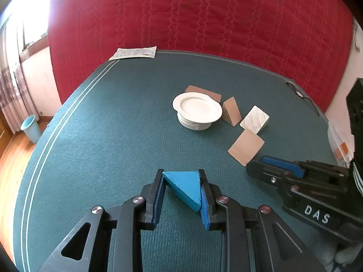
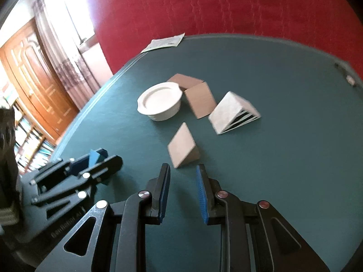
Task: Organize rigid objects
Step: 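Grasp the thin tan square block with right tool while left tool holds blue triangle, then carry the blue triangle and tan block over the clear bowl with both tools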
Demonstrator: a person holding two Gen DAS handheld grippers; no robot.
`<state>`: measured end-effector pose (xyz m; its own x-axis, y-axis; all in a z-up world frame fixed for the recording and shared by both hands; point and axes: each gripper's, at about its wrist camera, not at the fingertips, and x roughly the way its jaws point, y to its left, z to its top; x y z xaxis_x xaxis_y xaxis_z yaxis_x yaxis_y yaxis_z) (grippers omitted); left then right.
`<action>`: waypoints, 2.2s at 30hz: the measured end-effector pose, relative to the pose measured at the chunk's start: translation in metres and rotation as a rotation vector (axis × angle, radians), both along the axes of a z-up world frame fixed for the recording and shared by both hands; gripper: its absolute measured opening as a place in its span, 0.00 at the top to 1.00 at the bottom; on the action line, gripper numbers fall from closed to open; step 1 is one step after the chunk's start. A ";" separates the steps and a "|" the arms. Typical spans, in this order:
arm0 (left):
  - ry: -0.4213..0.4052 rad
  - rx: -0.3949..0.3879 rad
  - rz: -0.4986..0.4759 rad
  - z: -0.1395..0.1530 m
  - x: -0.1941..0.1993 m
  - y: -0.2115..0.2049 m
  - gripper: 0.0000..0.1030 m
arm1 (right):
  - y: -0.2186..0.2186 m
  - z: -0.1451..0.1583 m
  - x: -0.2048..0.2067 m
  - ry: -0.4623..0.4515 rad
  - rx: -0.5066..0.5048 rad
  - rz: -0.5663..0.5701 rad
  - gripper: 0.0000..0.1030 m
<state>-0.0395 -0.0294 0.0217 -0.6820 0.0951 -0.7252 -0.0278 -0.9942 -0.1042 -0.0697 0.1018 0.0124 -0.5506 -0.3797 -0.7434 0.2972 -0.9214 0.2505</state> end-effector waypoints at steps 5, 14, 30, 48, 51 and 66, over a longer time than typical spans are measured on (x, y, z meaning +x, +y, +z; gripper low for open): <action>-0.004 0.004 0.004 0.000 0.000 -0.003 0.72 | -0.007 0.000 -0.015 -0.002 -0.025 -0.026 0.76; -0.011 0.005 0.010 -0.002 -0.001 -0.001 0.72 | -0.029 0.001 -0.030 0.043 0.035 -0.012 0.57; -0.014 0.006 0.012 -0.004 0.000 -0.002 0.72 | -0.039 0.000 -0.030 0.113 0.182 -0.034 0.67; -0.007 0.055 -0.012 -0.007 0.001 -0.004 0.72 | 0.018 0.006 0.029 0.111 0.120 -0.135 0.68; -0.003 0.068 -0.017 -0.006 0.002 -0.005 0.72 | 0.027 0.008 0.039 0.115 0.113 -0.159 0.68; 0.036 0.011 -0.033 -0.004 0.006 0.007 0.72 | 0.083 0.015 0.075 0.135 0.102 -0.261 0.68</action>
